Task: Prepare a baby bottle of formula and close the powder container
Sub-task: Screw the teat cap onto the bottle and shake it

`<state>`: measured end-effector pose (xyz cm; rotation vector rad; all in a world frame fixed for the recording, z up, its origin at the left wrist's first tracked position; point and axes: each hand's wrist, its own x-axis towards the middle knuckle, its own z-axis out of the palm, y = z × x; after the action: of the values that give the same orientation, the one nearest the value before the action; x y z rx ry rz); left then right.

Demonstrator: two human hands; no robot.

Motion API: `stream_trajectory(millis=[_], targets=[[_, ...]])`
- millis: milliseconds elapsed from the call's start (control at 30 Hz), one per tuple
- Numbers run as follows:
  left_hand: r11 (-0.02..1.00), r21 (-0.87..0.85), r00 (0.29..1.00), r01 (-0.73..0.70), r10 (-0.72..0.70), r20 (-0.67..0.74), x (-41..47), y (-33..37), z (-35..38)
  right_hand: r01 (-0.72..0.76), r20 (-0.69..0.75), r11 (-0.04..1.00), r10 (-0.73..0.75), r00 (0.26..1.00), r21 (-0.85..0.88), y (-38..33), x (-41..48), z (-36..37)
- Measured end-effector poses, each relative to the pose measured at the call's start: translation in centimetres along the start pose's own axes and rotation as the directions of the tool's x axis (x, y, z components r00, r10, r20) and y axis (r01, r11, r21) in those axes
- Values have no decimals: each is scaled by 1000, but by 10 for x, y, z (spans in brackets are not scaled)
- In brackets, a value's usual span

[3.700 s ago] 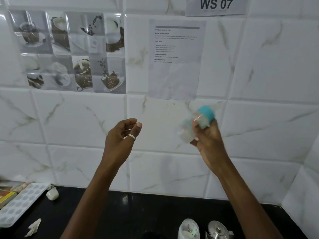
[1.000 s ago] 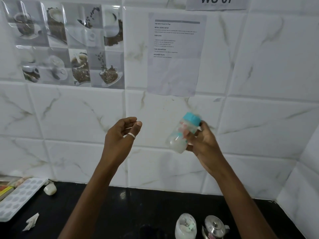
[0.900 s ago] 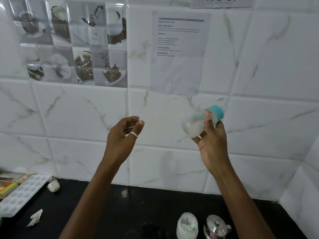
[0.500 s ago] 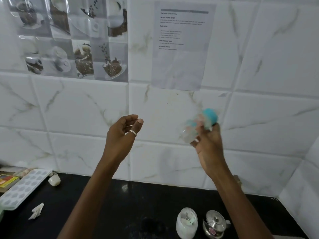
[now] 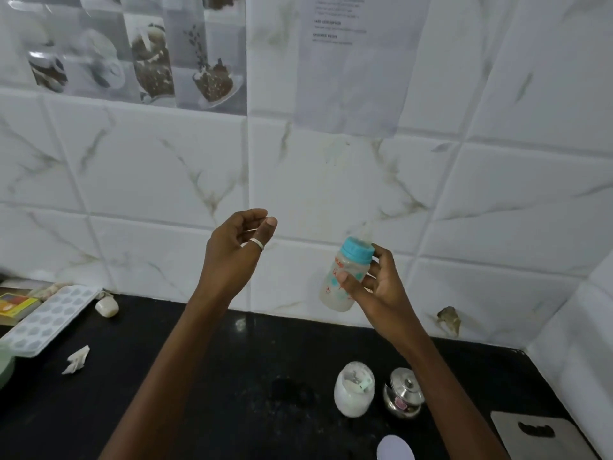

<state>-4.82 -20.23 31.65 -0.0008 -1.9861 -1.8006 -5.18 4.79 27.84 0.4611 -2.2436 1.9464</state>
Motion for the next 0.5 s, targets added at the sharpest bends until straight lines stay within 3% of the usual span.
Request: stream_trajectory(millis=[300, 500], targets=[[993, 43, 993, 113, -114, 22, -31, -50, 3, -133, -30, 982, 130, 991, -132, 74, -38, 27], [966, 172, 969, 192, -215, 124, -72, -111, 11, -218, 2, 953, 223, 975, -211, 122, -55, 51]])
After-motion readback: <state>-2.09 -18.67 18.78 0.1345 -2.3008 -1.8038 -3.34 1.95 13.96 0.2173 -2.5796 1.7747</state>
